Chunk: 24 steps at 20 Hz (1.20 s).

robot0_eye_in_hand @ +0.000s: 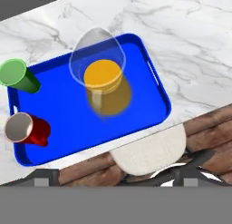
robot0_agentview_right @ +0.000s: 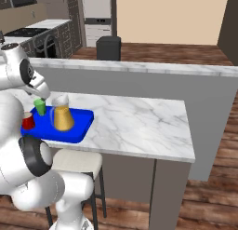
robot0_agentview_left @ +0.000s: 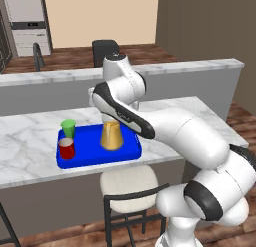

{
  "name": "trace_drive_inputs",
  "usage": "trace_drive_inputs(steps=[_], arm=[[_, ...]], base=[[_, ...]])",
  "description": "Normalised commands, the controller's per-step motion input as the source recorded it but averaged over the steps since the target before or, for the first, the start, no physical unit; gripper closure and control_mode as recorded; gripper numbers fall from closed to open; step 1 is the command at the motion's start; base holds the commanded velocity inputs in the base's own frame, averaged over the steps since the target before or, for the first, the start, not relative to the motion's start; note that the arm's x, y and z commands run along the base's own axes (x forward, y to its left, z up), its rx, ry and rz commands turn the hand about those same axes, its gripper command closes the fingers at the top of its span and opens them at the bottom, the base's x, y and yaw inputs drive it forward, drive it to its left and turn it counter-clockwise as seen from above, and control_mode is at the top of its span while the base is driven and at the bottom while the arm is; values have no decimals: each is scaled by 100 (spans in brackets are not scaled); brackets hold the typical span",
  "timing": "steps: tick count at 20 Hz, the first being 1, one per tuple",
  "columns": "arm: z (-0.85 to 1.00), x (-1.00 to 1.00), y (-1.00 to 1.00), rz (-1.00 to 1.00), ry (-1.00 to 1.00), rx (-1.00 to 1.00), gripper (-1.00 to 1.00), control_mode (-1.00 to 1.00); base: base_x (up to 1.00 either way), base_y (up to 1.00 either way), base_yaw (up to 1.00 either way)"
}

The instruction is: There is a tray on the dining counter. Grab the cup, mug, and pitcher and place them on the tray. The pitcher may be placed next to the tray if it cannot fit the tray.

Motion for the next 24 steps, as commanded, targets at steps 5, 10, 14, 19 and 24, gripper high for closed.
trace_drive_inputs(steps=[5, 10, 14, 19, 24], arm=[[69, -100, -56, 0, 0, 6, -100, -100], [50, -100, -70, 0, 0, 6, -100, -100], [7, -100, -78, 5, 0, 0, -100, -100], [0, -100, -73, 9, 0, 0, -100, -100], [14, -92, -67, 7, 0, 1, -100, -100]], base=[[0, 0, 0], [0, 0, 0], [0, 0, 0], [0, 0, 0], [0, 0, 0]])
